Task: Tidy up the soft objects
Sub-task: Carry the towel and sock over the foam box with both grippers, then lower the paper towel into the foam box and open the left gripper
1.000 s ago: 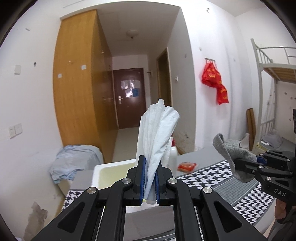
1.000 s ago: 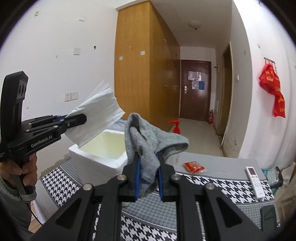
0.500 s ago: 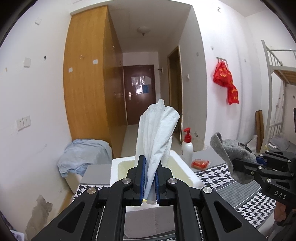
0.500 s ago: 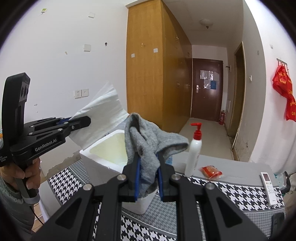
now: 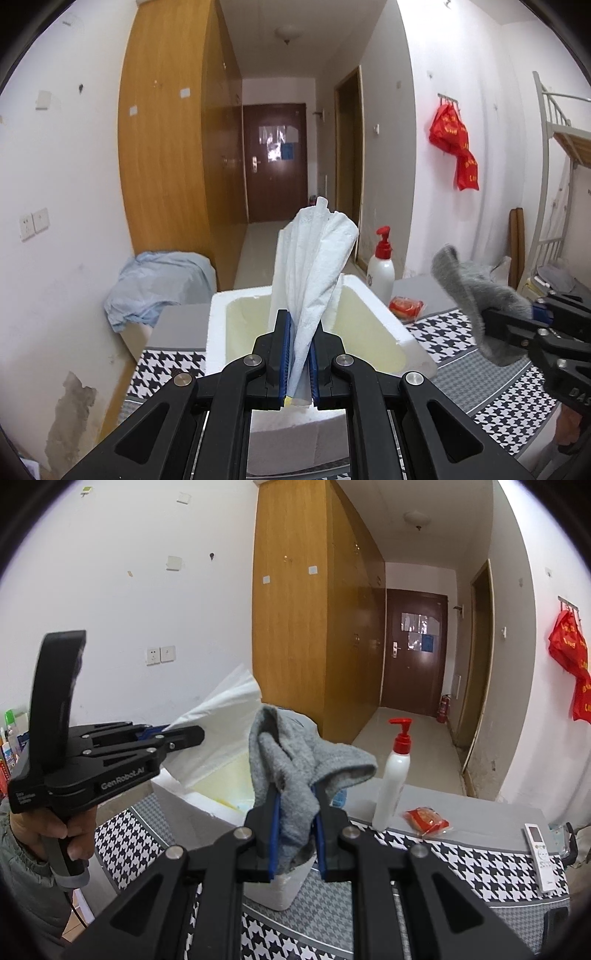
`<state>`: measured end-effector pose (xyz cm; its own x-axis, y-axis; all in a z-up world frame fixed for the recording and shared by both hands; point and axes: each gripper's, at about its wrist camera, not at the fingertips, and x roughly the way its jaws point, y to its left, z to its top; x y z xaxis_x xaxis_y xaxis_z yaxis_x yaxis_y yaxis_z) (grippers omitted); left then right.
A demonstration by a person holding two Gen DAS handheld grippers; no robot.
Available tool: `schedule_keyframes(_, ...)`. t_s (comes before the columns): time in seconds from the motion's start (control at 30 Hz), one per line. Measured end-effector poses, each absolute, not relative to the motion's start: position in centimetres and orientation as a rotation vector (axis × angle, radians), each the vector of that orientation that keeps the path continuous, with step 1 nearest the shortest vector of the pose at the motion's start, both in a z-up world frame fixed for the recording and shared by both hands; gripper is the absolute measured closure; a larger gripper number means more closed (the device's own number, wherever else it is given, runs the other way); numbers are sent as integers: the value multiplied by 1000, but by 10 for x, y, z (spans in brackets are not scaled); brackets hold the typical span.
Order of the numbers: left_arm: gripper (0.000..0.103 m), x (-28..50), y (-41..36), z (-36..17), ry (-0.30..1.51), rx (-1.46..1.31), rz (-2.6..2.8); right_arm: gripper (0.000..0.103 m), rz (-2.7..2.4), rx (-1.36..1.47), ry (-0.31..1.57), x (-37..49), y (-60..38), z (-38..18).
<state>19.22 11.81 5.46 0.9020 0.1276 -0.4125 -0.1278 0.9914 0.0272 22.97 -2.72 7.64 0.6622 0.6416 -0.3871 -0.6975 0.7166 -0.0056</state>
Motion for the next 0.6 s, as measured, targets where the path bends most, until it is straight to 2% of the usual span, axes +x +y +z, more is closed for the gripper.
schedule_keyframes(0.17, 90, 207, 123, 48, 458, 4, 156, 84, 742, -166, 383, 230, -29, 75)
schedule_keyframes(0.2, 83, 209, 124, 47, 465, 7, 157, 84, 738, -166, 386, 231, -29, 75)
schedule_keyframes(0.23, 69, 211, 124, 45, 469, 8, 159, 84, 736, -166, 388, 232, -29, 75)
schedule_keyframes(0.27, 61, 211, 124, 45, 466, 9, 156, 84, 734, -166, 389, 232, -29, 75)
schedule_keyframes(0.3, 44, 211, 124, 44, 460, 9, 152, 84, 729, -167, 391, 233, -29, 75)
schedule_keyframes(0.33, 34, 209, 124, 45, 450, 9, 152, 84, 727, -166, 392, 233, -29, 75)
schedule_keyframes(0.37, 31, 207, 124, 45, 438, 8, 156, 84, 726, -165, 393, 234, -29, 75)
schedule_keyframes(0.43, 16, 205, 126, 46, 425, 2, 163, 84, 723, -167, 396, 234, -28, 75)
schedule_keyframes(0.5, 8, 203, 127, 47, 411, 3, 179, 84, 722, -167, 398, 234, -27, 75)
schedule_keyframes(0.6, 4, 198, 128, 48, 392, 3, 191, 84, 720, -168, 399, 233, -25, 76)
